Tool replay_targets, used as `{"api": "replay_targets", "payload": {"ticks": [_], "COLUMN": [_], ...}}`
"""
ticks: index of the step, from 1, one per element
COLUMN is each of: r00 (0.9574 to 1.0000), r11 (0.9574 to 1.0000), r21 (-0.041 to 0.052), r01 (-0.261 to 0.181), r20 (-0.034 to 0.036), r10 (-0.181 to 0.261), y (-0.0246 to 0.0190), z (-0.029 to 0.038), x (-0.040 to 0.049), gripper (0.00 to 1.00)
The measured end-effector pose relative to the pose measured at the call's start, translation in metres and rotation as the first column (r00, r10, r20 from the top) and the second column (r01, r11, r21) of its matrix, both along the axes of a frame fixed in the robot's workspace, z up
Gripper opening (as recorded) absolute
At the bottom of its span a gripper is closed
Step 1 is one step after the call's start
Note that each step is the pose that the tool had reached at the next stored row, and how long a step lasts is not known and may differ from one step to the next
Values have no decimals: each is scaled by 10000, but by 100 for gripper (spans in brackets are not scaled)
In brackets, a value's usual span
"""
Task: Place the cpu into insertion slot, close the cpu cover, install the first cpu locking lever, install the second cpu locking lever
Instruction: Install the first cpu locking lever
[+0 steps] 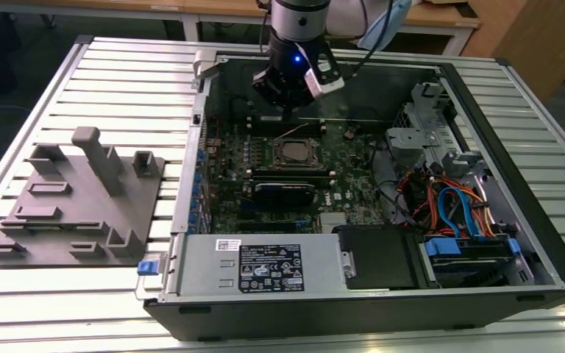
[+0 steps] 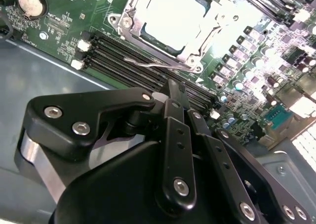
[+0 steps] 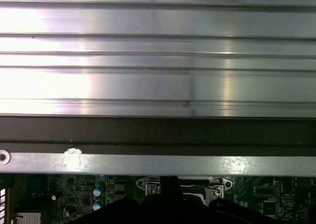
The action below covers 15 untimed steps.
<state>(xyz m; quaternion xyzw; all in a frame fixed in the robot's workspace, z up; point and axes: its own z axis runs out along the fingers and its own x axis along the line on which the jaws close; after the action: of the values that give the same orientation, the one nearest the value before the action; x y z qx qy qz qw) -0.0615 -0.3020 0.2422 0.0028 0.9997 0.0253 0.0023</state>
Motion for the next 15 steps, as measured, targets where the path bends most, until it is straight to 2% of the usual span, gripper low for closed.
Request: {"api": "replay_targets", "payload": {"ticks": [15], "r00": [10000], "r11": [10000], "r21": [0], "r01": [15], "r20": [0], "r10": [-15], "y": [0], "z": [-21], "x": [20], "gripper": [10]}}
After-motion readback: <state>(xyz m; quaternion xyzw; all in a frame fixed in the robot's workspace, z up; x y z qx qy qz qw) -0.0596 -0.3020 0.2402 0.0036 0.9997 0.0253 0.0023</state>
